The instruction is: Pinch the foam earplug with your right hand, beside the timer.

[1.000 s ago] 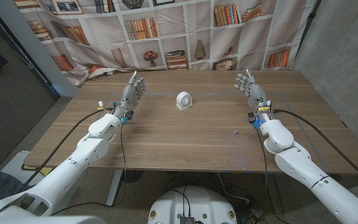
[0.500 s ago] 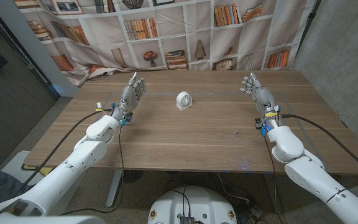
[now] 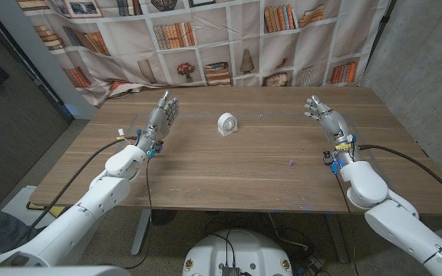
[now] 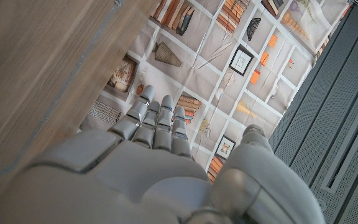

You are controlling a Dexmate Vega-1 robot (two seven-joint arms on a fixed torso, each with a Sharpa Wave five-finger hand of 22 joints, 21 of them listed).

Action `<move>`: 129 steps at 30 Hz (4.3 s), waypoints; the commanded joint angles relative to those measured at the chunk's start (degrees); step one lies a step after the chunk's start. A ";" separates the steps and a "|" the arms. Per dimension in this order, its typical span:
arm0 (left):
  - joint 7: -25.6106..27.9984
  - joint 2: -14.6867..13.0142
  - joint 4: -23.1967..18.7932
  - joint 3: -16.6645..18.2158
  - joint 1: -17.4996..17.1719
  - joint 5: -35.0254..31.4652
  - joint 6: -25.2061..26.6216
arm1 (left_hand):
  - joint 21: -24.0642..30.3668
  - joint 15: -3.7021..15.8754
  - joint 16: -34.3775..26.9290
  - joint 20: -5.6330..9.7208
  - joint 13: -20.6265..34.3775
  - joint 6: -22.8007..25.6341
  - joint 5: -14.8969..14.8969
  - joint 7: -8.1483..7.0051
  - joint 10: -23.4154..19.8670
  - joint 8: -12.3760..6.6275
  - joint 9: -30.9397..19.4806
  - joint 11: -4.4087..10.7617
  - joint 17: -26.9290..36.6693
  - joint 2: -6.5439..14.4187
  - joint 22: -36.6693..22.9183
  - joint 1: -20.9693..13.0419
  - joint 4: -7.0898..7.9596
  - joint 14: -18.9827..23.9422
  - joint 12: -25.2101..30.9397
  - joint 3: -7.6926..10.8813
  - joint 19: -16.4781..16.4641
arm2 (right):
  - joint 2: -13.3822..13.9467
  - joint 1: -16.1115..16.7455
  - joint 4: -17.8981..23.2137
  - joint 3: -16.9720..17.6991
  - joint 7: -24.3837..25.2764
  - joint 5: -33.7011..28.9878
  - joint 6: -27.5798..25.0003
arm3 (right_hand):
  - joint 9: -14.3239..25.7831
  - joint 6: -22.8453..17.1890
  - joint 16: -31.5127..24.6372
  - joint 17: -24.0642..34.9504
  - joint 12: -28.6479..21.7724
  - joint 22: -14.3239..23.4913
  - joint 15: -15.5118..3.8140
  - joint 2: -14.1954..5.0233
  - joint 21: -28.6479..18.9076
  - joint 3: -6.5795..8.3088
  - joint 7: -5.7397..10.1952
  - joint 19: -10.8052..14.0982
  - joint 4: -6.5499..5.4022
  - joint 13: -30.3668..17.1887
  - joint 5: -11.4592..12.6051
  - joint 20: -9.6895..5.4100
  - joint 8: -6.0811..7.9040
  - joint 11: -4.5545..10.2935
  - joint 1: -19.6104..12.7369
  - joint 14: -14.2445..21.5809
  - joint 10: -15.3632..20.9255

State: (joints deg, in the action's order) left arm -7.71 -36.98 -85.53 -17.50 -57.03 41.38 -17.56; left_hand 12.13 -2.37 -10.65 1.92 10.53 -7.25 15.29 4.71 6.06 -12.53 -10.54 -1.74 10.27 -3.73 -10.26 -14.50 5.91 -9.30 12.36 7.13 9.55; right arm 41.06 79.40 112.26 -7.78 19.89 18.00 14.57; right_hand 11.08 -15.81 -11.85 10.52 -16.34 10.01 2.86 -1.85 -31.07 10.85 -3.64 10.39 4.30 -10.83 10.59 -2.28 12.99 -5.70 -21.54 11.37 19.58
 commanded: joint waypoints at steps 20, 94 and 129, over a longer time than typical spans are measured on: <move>2.88 0.20 -1.99 -0.58 -0.72 -1.73 0.47 | 0.20 -0.08 -0.46 -0.95 0.23 1.01 -0.05 0.04 -0.95 -0.11 -0.07 -0.10 0.02 1.70 -0.20 -2.84 -1.07 0.80 0.41 1.11 1.93 | 2.91 13.42 9.77 11.62 0.29 -9.61 -9.08 | 0.45 -1.12 0.12 -0.20 0.74 -0.12 -1.59 0.90 0.45 1.97 2.47 6.47 4.96 0.12 0.21 -2.23 -0.15 1.91 -8.63 3.74 1.49; 1.84 0.49 -0.46 -0.03 -1.30 -1.07 -1.26 | 0.05 0.76 -0.17 -1.36 0.26 2.28 -1.67 -0.49 -2.55 0.48 -0.11 0.84 0.02 3.42 -0.27 -6.38 -2.70 2.43 0.12 1.88 1.45 | 17.48 2.62 24.96 -9.47 -5.13 -41.02 -53.19 | 0.97 -11.59 1.26 -0.02 4.85 0.12 2.70 0.37 12.97 3.94 10.73 -2.20 5.04 0.07 -0.02 0.92 0.63 3.63 -20.67 -14.69 -19.28; 1.58 0.32 -0.19 -0.16 -0.80 -1.24 -1.04 | -0.19 0.51 0.04 -1.45 0.29 2.17 -2.30 -0.50 -2.28 0.85 -0.13 0.79 0.08 3.58 -0.31 -6.80 -2.89 2.05 -0.25 1.63 2.08 | 17.23 -2.59 21.75 -22.14 -1.28 -46.98 -59.04 | 1.62 -15.32 0.60 -0.09 3.93 0.29 1.96 0.93 14.87 4.16 11.75 -2.88 4.93 0.03 0.40 2.58 2.02 4.29 -23.08 -12.65 -17.22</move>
State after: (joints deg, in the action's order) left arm -6.50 -36.14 -84.89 -17.84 -57.41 40.23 -18.94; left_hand 12.12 -1.53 -10.65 0.91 10.52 -5.11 13.11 4.20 3.61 -11.83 -10.53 -0.72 10.29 0.12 -10.25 -21.20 3.23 -6.86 12.35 8.70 9.74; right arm 58.72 78.05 135.32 -26.58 17.81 -26.98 -43.02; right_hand 12.40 -30.51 -10.82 10.40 -11.90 10.00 4.98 -0.90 -16.31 14.88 8.18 6.62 9.41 -10.61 10.42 0.52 14.51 -1.70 -43.51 -1.78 1.50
